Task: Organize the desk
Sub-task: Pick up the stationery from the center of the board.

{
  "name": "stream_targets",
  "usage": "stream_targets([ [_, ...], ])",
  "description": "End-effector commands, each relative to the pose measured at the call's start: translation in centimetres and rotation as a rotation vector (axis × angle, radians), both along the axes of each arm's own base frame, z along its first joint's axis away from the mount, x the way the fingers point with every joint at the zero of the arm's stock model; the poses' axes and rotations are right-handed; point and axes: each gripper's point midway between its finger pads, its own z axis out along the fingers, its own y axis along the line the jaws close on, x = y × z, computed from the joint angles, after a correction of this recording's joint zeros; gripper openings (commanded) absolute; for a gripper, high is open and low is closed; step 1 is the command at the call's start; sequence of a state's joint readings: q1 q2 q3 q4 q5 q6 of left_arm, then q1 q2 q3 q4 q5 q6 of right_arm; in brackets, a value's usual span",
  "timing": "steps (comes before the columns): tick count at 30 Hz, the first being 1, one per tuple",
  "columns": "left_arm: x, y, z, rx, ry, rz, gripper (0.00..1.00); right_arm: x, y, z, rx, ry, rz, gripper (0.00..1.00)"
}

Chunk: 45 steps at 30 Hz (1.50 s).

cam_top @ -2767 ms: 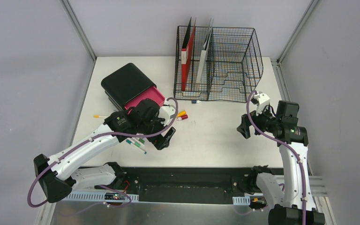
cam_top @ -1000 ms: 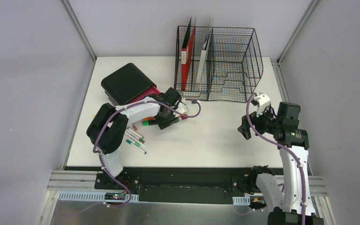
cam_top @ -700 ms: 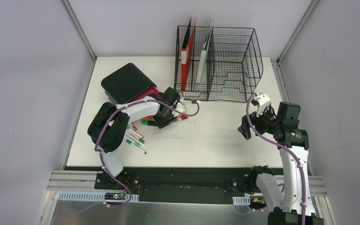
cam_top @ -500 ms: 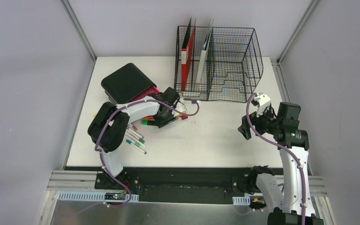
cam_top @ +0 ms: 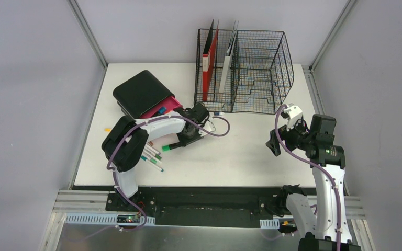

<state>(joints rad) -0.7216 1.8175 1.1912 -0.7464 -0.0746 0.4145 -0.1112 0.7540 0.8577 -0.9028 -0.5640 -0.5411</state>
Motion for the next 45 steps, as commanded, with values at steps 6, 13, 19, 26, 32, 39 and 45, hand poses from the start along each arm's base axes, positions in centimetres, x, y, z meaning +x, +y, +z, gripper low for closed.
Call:
stream_targets([
  [6, -2.3, -5.2, 0.9, -0.141, 0.121, 0.060, 0.28, 0.2, 0.0, 0.2, -0.013, -0.025, 0.012, 0.99],
  [13, -2.8, -3.8, 2.5, -0.109, 0.057, 0.038, 0.61, 0.2, 0.0, 0.1, -0.014, -0.021, 0.011, 0.99],
  [19, -3.8, -1.7, 3.4, -0.078, 0.025, -0.025, 0.70, 0.2, 0.0, 0.1, -0.012, -0.022, 0.013, 0.99],
  [26, -3.4, 0.2, 2.4, -0.018, 0.047, -0.022, 0.65, 0.1, 0.1, 0.2, -0.011, -0.027, 0.014, 0.99],
  [32, -3.2, 0.0, 1.3, -0.057, 0.138, -0.003, 0.55, 0.1, 0.1, 0.3, -0.013, -0.032, 0.016, 0.99],
  [39, -3.3, 0.5, -0.3, -0.021, 0.202, 0.028, 0.40, 0.0, 0.1, 0.3, -0.015, -0.035, 0.018, 0.99],
  [45, -2.8, 0.6, -0.1, -0.001, 0.185, 0.066, 0.03, 0.0, 0.0, 0.4, -0.018, -0.041, 0.018, 0.99],
])
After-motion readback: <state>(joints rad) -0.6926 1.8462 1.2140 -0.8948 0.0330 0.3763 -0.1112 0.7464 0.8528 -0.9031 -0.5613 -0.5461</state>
